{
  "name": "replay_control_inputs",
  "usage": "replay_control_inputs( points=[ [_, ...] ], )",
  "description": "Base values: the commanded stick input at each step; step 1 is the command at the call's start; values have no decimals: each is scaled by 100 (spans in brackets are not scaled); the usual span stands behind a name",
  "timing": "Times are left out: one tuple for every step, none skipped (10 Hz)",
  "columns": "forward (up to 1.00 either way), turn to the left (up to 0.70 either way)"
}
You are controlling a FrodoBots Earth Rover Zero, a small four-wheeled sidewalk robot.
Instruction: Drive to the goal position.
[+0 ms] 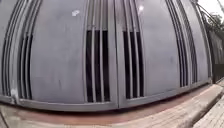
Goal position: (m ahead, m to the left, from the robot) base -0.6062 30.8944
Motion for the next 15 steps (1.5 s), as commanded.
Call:
replay_control_inputs(
  points=[
    [0,0],
    [0,0],
    [0,0],
    [0,0],
    [-31,0],
    [-70,0],
    [-70,0],
    [-70,0],
    [-70,0],
    [-70,0],
    [-70,0],
    [-70,0],
    [-70,0],
    [-70,0],
    [-70,0]
  ],
)
